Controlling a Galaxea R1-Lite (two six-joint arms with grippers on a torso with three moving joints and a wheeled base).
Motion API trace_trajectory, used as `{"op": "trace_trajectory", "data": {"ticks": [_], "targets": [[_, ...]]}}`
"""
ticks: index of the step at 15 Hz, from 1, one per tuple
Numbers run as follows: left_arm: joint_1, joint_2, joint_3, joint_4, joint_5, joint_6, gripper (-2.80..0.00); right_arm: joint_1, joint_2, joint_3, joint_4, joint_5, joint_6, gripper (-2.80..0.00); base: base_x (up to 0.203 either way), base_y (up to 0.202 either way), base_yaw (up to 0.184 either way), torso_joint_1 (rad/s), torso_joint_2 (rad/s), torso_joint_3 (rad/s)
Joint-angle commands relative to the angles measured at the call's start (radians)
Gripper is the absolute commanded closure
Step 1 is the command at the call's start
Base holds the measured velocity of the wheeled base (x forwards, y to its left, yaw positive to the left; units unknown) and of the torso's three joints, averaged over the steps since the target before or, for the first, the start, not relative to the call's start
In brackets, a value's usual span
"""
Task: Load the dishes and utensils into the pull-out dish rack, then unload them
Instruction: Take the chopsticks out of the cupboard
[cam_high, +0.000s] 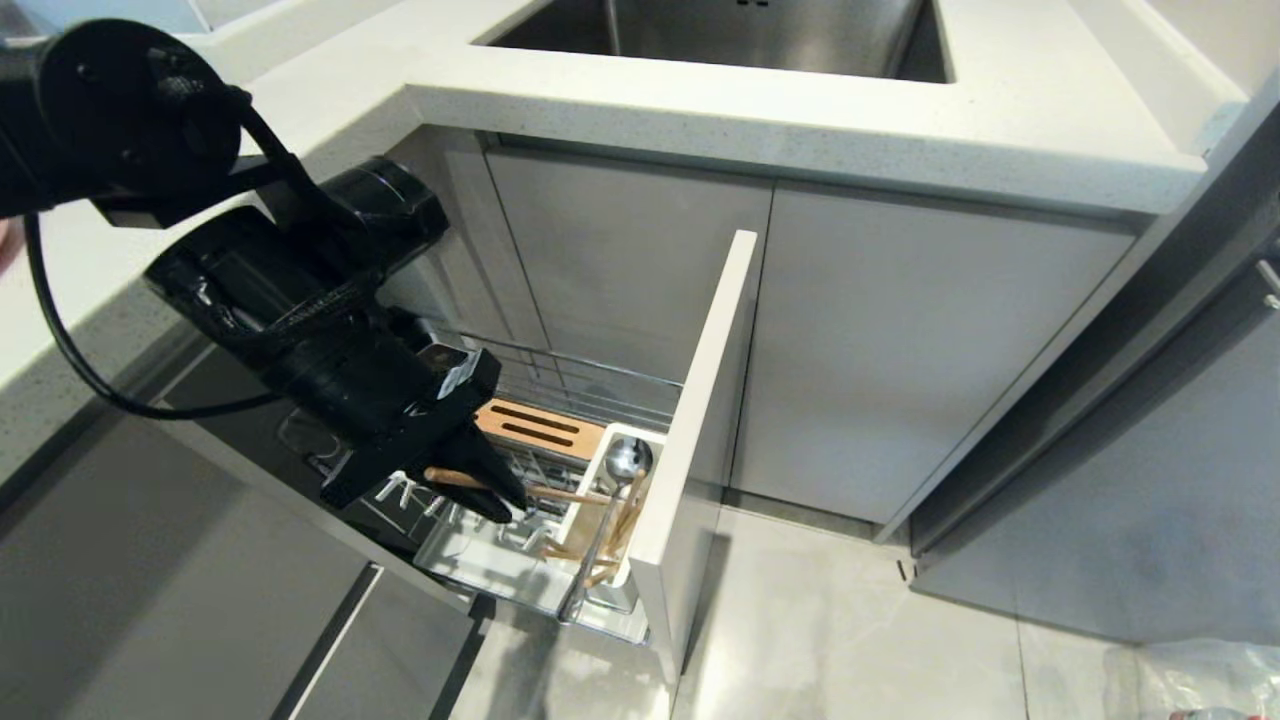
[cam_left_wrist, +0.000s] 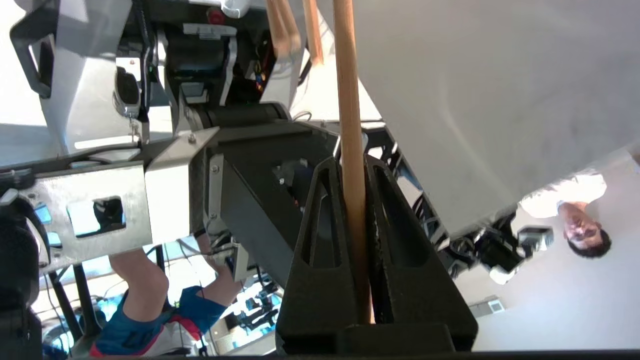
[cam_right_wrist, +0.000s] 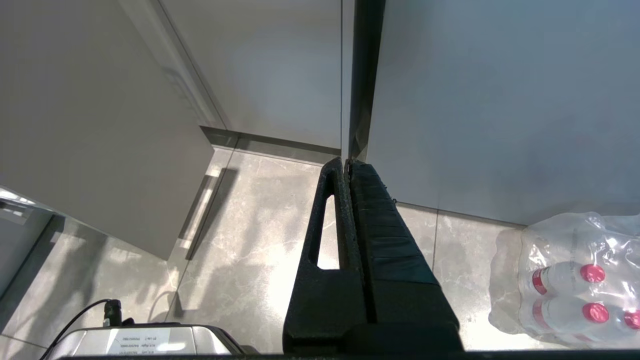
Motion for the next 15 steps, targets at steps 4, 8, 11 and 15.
{"op": "trace_trajectory", "data": {"ticks": [4, 8, 11, 15], "targets": [[-0.017, -0.068, -0.009, 0.012, -0.002, -0.029, 0.00, 0.001, 0.000, 0.002, 0.000, 0.000, 0.000, 0.00, 0.000, 0.000, 0.000, 0.000, 0.00, 0.000], [-0.033, -0.134, -0.012, 0.010, 0.003, -0.038, 0.00, 0.001, 0.000, 0.002, 0.000, 0.000, 0.000, 0.00, 0.000, 0.000, 0.000, 0.000, 0.00, 0.000], [-0.050, -0.220, -0.019, -0.006, 0.014, -0.043, 0.00, 0.001, 0.000, 0.002, 0.000, 0.000, 0.000, 0.00, 0.000, 0.000, 0.000, 0.000, 0.00, 0.000], [-0.074, -0.383, -0.019, -0.091, 0.017, -0.061, 0.00, 0.001, 0.000, 0.002, 0.000, 0.000, 0.000, 0.00, 0.000, 0.000, 0.000, 0.000, 0.00, 0.000]]}}
